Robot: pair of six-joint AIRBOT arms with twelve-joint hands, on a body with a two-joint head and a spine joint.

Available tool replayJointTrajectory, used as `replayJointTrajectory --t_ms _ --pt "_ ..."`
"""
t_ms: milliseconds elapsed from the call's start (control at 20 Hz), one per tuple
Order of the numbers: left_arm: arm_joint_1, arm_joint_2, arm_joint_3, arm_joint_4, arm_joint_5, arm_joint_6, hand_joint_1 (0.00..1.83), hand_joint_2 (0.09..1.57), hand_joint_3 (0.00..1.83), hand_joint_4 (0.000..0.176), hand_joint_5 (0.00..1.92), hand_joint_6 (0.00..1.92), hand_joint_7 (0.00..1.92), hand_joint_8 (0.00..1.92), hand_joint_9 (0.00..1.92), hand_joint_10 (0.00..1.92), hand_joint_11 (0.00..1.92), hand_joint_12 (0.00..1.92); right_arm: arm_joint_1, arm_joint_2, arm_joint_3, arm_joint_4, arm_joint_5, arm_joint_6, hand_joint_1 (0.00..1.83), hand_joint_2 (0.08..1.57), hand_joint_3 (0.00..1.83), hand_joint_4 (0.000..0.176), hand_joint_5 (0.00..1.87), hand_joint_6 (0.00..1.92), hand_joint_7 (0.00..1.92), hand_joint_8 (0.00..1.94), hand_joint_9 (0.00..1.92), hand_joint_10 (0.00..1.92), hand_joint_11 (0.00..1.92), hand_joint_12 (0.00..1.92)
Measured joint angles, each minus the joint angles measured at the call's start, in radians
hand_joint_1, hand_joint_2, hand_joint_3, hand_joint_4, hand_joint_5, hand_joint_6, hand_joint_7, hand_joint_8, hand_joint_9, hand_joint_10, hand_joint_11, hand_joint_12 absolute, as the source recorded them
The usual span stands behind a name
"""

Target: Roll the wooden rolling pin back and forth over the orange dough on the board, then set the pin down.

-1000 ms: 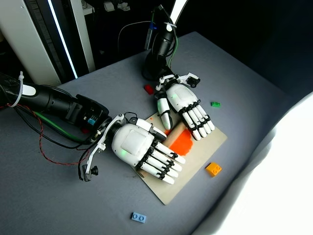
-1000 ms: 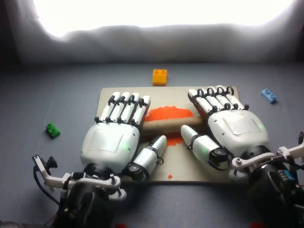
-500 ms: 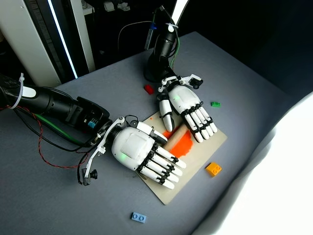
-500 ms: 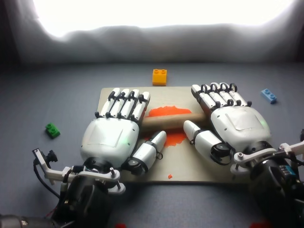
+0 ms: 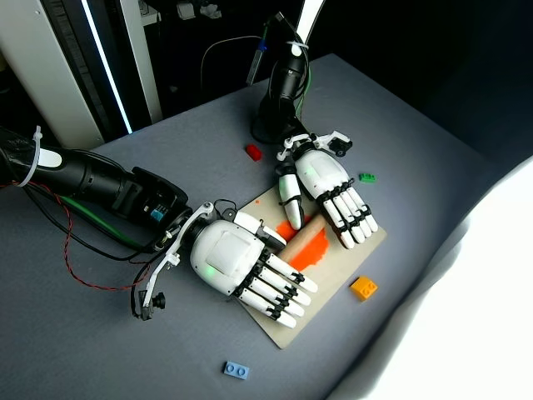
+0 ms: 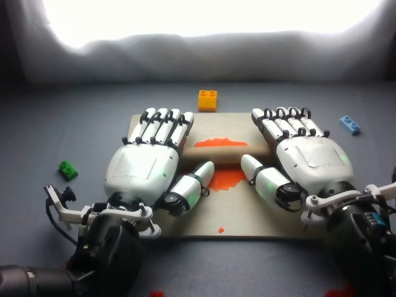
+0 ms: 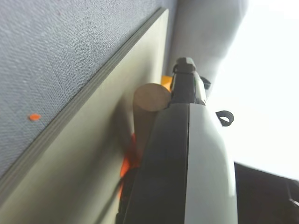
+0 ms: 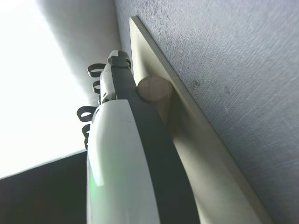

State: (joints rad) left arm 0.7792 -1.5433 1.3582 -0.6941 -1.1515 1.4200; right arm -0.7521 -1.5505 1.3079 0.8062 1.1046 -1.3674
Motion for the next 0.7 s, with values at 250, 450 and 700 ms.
replayJointTrajectory --t_ms 250,450,700 --pt "-0.004 0.0 0.011 0.005 0.013 -0.008 0.0 1.47 0.0 0.0 0.04 0.0 0.04 0.0 0.0 0.0 0.0 0.0 0.002 0.0 0.006 0.0 -0.006 0.006 0.0 1.51 0.0 0.0 0.11 0.0 0.12 0.0 0.07 0.0 0.0 0.14" --pt "-0.014 -0.006 0.023 -0.002 0.023 -0.009 0.0 1.47 0.0 0.0 0.04 0.0 0.02 0.0 0.0 0.0 0.0 0.0 0.008 0.0 0.018 0.003 -0.015 0.012 0.0 1.51 0.0 0.0 0.11 0.0 0.12 0.0 0.06 0.0 0.0 0.13" --pt "-0.027 -0.014 0.044 -0.001 0.042 -0.013 0.0 1.47 0.0 0.0 0.03 0.0 0.01 0.0 0.0 0.0 0.0 0.0 0.014 0.0 0.033 0.011 -0.029 0.025 0.0 1.51 0.0 0.0 0.1 0.0 0.1 0.0 0.06 0.0 0.0 0.16"
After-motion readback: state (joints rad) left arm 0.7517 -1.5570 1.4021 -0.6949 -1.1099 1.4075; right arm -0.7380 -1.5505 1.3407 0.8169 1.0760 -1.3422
